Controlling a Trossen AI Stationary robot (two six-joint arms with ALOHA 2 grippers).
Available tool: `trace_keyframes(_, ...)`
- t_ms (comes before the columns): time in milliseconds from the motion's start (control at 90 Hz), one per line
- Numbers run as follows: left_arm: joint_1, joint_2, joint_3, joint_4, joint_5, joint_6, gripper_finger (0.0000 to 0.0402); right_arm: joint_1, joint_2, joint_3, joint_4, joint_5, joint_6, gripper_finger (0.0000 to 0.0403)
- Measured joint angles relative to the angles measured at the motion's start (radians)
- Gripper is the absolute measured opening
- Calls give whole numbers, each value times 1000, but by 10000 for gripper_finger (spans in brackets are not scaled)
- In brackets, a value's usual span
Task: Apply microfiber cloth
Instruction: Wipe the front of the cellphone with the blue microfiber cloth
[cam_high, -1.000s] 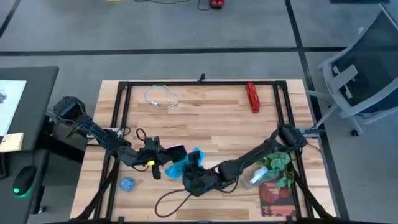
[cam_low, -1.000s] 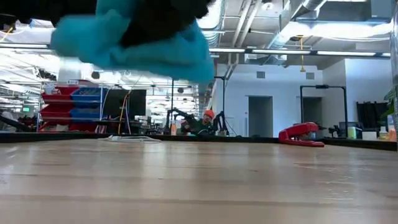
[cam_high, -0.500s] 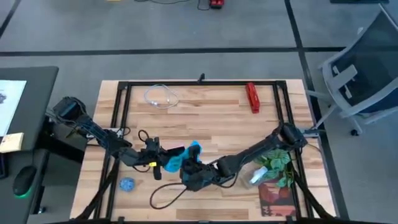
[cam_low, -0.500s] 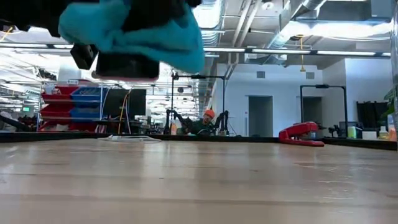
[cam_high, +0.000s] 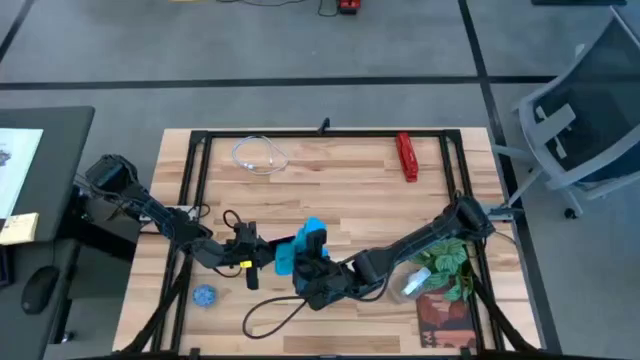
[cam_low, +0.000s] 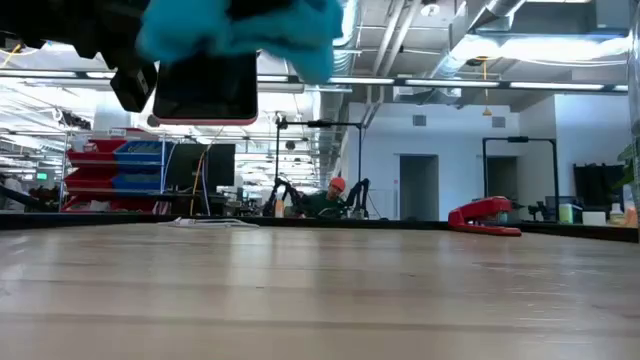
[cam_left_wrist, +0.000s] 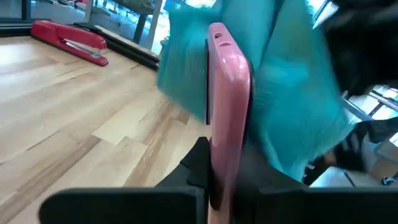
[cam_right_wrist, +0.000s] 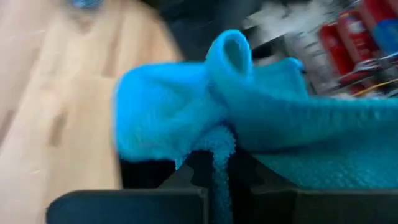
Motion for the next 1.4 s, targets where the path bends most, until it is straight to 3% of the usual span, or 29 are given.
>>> trace_keyframes(178,-1,2,-1,-17,10,6,11,-13,-4,38,16,25,-2,0)
trace_keyframes(367,-2,4,-3,-30,8,11,11,-23,17,39,-8,-97,97,0)
trace_keyframes(500,-2,4,-3,-26,3,22,11,-18,44,38,-9,-115,100,0)
trace_keyframes(811,1,2,-3,-23,-35,10,11,-4,48,36,-29,252,120,0)
trace_keyframes(900,-2,3,-2,-51,18,9,11,0,42,36,-49,389,122,0)
trace_keyframes(978,-6,3,-2,-55,37,10,11,-2,41,36,-83,426,139,0)
trace_keyframes(1044,-8,3,-2,-56,20,10,11,-4,41,36,-156,388,215,0)
trace_keyframes(1233,-11,-18,-2,-91,4,15,11,-28,54,36,-437,106,531,0)
trace_keyframes(1400,-11,-67,-2,-110,-6,31,11,-27,123,23,-415,-55,585,0)
